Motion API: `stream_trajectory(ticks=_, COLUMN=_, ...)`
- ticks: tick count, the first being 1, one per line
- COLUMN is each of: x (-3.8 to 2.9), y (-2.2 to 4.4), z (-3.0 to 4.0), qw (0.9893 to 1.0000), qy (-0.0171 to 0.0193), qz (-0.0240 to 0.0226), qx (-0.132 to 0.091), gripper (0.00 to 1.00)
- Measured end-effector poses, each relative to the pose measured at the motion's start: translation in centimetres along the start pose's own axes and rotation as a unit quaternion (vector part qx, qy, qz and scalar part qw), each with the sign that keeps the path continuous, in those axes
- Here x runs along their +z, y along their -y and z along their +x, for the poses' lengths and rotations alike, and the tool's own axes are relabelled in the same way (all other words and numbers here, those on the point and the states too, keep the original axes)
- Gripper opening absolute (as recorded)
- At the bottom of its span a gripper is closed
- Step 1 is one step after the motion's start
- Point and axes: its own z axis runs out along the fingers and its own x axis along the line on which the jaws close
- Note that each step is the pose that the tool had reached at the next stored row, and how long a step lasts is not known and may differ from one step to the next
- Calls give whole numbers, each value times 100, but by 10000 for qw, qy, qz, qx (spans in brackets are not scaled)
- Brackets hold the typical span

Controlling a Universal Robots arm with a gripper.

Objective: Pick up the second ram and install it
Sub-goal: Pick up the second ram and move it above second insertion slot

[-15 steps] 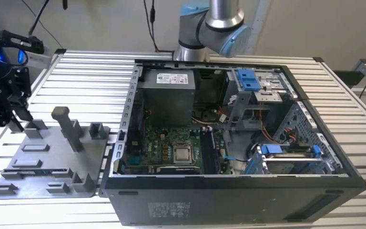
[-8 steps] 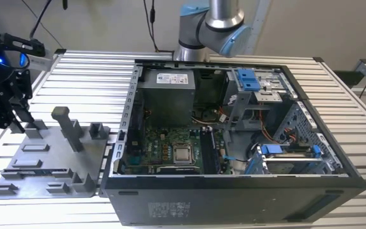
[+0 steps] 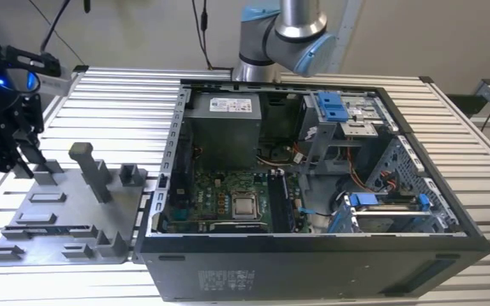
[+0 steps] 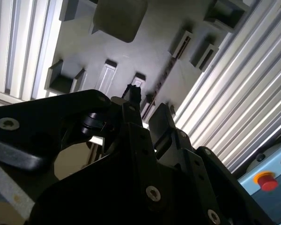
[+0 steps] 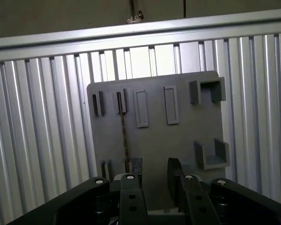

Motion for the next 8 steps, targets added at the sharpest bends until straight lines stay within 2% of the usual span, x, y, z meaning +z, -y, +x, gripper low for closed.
stream_trajectory(ticks=8, x=61, y=2, z=1, qw=10000, qy=-1, qz=-1, qx=0, gripper=36)
